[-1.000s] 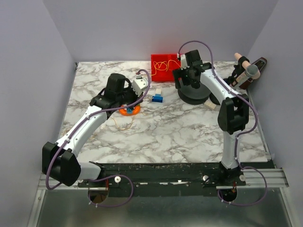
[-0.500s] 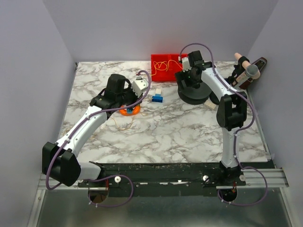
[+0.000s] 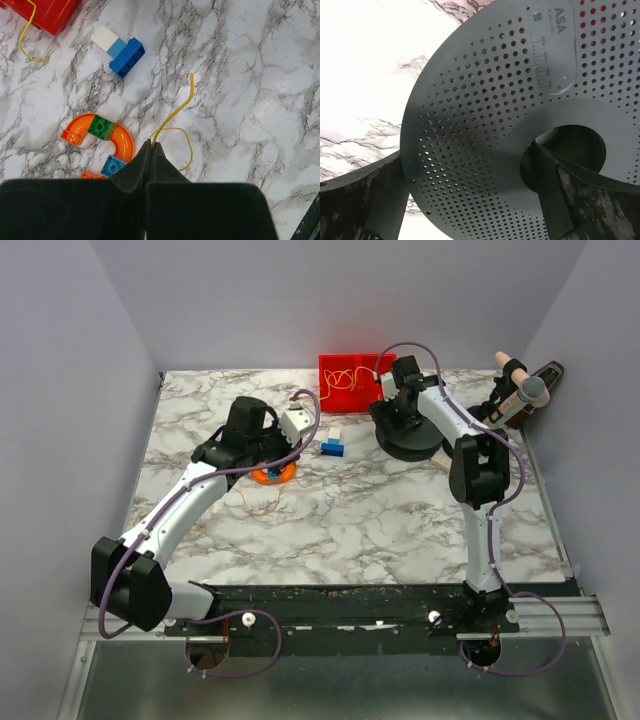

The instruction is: Wrap the cables

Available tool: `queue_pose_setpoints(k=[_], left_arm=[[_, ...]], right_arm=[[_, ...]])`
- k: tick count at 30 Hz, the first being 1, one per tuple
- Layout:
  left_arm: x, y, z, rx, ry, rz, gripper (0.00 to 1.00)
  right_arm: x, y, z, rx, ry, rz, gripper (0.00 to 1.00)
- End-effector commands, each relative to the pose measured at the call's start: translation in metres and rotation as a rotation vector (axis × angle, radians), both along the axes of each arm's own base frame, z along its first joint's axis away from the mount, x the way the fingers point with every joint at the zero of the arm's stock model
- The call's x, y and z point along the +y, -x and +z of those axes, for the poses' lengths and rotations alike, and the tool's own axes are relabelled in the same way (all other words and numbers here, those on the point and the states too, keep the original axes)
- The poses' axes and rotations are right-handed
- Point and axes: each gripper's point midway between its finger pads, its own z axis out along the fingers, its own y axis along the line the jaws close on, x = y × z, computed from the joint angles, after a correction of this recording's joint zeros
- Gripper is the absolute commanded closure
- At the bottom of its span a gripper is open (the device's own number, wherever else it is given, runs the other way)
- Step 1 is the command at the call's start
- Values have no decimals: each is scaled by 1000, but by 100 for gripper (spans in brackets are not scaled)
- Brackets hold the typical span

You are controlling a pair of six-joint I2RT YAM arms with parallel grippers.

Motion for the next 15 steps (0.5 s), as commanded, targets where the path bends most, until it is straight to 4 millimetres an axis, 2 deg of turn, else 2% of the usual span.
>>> queue_pose_setpoints(k=[1,2,4,6,8,12,15], left_arm=[[-5,-3,8,-9,17,-22,100],[-5,-4,9,-14,20,-21,100],[-5,-4,9,-13,19,-20,100],[-4,-4,10,-13,17,-20,100],[-3,-3,10,-13,9,-17,100],[-1,-3,15,-17,9,-9,100],[-2,-4,19,-20,15,-4,100]], right_arm=[[3,1,3,-12,-6,46,0],[5,2,1,-2,-14,53,4],[9,4,0,12,-31,68,22],[12,7,5,18,-49,79,51],[16,10,15,7,-79,91,67],[36,24,58,-37,-213,149,73],[58,47,100,-76,-361,222,76]])
